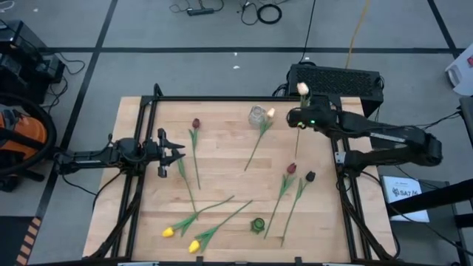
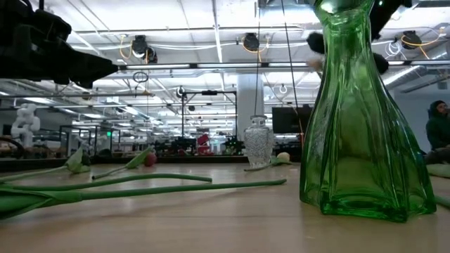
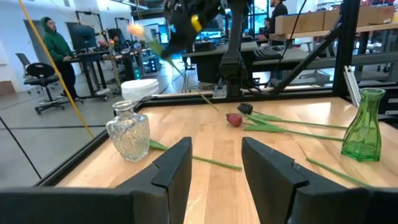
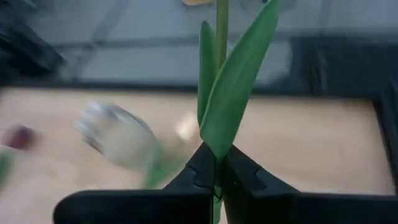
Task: Sort flowers into vase by color
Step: Put the right peach tulip into the transparent flower vase, then put the left black tulip into the green flower vase
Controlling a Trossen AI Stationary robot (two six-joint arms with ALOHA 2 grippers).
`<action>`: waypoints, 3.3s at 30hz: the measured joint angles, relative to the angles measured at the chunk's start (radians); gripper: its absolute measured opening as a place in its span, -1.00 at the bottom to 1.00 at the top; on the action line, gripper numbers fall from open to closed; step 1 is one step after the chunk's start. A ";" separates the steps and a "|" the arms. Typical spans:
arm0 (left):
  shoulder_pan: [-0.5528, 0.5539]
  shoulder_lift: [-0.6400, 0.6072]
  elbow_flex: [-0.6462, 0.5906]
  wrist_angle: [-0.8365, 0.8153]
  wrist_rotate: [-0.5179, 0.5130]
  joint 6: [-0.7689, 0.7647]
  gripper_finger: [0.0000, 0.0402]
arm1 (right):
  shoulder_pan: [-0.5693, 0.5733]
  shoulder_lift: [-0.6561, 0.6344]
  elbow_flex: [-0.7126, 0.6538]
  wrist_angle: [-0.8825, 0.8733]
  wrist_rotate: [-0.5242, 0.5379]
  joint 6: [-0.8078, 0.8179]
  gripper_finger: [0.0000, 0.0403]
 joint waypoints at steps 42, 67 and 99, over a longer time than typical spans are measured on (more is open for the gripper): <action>0.000 0.000 0.000 0.000 0.000 0.000 -0.26 | -0.099 0.513 0.003 1.181 -0.281 -0.700 -0.99; 0.000 0.000 0.000 -0.001 0.000 0.000 -0.26 | -0.089 0.389 0.004 0.908 -0.282 -0.663 -0.58; 0.000 0.000 0.000 -0.001 0.000 0.000 -0.26 | -0.089 0.259 0.356 -0.130 -0.418 -0.505 0.20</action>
